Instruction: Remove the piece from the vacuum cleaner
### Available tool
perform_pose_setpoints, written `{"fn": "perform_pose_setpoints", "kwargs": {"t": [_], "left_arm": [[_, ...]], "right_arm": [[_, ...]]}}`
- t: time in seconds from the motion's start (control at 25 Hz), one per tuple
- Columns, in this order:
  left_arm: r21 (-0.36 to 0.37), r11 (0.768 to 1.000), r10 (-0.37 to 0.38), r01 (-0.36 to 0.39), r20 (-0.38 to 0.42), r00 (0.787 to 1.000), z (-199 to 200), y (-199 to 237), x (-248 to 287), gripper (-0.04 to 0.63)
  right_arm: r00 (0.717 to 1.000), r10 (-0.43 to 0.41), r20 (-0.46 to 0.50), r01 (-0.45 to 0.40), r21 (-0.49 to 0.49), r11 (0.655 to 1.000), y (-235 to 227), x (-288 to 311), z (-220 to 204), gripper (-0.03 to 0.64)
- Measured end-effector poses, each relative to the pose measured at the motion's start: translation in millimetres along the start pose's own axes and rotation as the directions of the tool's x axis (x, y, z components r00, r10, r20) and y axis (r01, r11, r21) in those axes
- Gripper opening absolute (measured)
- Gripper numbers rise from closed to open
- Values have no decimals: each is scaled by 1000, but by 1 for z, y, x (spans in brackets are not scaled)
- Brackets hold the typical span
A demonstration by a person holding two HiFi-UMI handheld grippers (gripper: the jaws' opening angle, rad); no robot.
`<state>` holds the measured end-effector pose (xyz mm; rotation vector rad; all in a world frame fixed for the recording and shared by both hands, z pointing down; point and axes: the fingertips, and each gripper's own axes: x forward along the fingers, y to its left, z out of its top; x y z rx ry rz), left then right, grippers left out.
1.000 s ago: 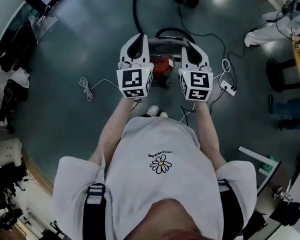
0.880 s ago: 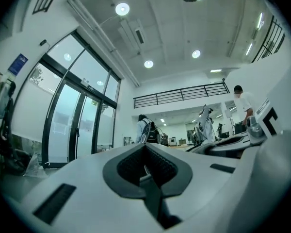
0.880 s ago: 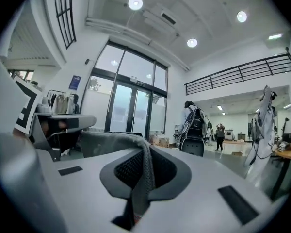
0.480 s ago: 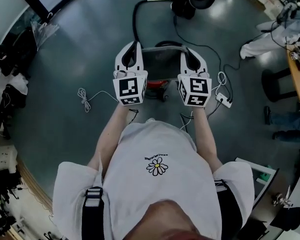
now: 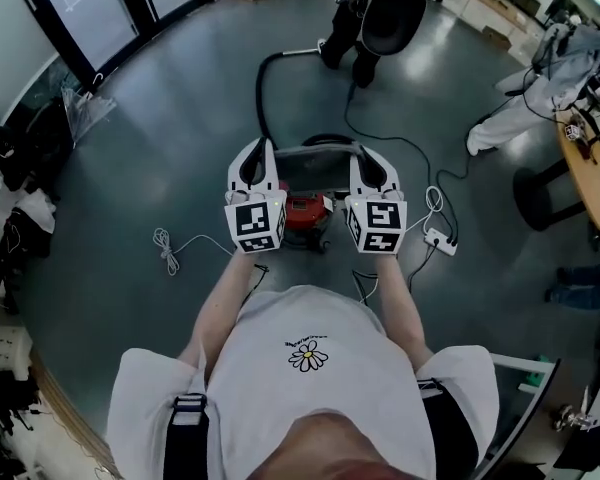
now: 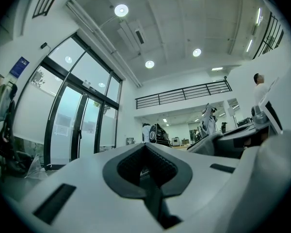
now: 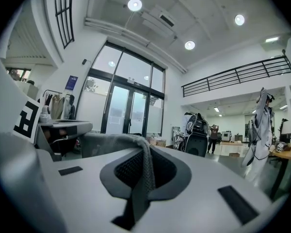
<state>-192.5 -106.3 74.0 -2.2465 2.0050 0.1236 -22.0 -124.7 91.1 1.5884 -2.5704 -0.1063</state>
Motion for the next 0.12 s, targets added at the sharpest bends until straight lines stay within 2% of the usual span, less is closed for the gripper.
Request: {"fn": "perform_pose_setpoints", "kwargs": {"t": [0.12], "left_arm": [[3,1000,-6,6,11,1000,6,5,6,0]], "right_arm": [[1000,-4,0,4,6,1000,0,6,2,27]]}}
